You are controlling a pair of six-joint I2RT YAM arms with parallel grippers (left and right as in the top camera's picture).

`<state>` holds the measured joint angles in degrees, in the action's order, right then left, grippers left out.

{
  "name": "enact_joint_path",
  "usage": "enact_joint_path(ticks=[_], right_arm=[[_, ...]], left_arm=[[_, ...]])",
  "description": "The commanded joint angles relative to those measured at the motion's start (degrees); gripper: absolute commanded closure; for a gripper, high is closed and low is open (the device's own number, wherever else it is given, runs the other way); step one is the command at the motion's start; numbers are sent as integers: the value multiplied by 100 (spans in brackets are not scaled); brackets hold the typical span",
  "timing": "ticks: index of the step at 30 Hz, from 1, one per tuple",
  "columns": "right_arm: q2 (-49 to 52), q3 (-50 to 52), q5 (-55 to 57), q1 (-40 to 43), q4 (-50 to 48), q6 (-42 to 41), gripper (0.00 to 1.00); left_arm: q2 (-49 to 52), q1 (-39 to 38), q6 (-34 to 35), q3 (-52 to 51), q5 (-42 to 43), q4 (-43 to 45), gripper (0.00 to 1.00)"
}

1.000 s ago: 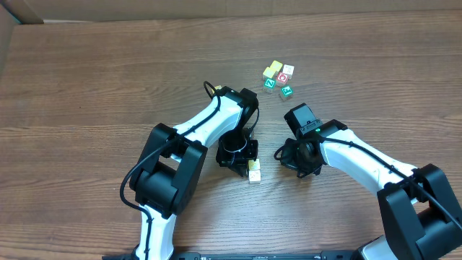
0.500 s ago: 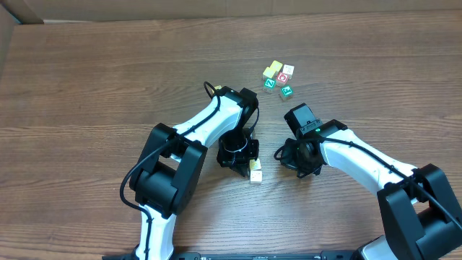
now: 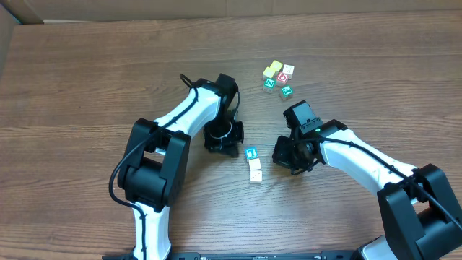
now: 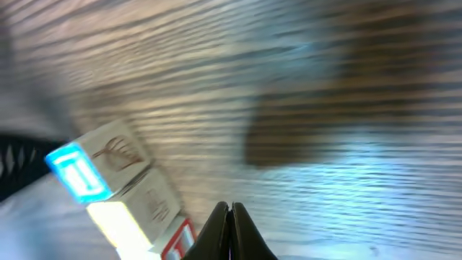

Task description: Flip 3 blocks

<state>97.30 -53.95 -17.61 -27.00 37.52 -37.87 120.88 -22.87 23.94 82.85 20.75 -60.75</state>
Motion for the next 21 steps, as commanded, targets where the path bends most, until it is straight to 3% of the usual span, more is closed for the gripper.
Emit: enact_joint_path(ticks=[1, 21], right_arm=[[46, -76, -345, 35, -79, 195, 96], [50, -74, -345, -74, -439, 195, 96]], left_arm=[[-24, -81, 188, -24, -39, 151, 96], [-24, -267, 356, -24, 136, 302, 96]])
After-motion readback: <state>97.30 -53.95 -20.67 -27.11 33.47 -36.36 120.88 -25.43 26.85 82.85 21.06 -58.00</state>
